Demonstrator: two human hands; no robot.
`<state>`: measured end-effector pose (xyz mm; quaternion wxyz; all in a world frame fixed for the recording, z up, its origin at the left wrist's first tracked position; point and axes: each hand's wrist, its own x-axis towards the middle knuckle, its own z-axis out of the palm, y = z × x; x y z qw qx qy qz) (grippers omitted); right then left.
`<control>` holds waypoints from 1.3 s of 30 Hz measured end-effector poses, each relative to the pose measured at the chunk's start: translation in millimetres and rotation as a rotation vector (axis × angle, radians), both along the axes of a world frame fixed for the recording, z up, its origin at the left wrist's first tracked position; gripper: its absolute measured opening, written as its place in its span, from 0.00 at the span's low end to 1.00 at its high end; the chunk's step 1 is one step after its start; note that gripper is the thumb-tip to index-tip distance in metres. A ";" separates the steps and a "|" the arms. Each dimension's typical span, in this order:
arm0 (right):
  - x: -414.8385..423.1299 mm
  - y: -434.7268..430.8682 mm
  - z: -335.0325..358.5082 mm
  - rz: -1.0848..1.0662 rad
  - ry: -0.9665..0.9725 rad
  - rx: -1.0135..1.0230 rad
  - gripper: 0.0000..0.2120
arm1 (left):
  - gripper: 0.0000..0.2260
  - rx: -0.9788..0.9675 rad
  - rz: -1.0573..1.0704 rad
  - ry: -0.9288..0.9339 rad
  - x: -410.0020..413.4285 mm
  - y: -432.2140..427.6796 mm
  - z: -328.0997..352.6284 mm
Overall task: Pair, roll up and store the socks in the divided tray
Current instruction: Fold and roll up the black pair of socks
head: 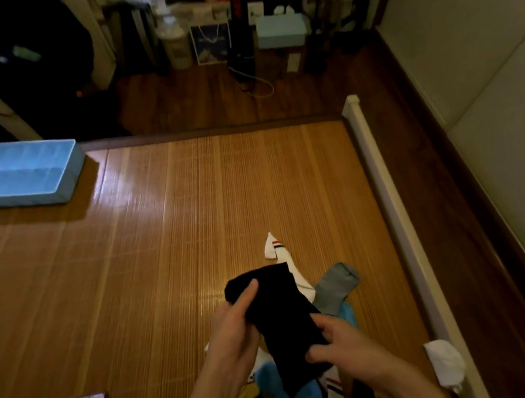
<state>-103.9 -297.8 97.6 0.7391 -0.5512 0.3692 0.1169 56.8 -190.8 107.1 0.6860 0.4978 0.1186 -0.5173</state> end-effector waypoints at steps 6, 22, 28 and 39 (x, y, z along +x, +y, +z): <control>-47.7 -31.9 84.6 -0.153 -0.063 -0.001 0.22 | 0.17 -0.104 0.118 0.006 3.2 -10.7 71.0; -69.2 -66.0 303.6 -0.100 -0.351 -0.631 0.19 | 0.25 -0.175 -0.321 -0.416 -14.8 -1.5 213.1; -72.5 -66.1 318.2 -0.064 -0.200 -0.846 0.22 | 0.30 -0.295 -0.406 -0.710 -16.4 -9.3 262.9; -73.4 -81.0 345.4 -0.005 -0.188 -1.014 0.17 | 0.17 -0.222 -0.357 -1.436 -10.4 -22.1 310.0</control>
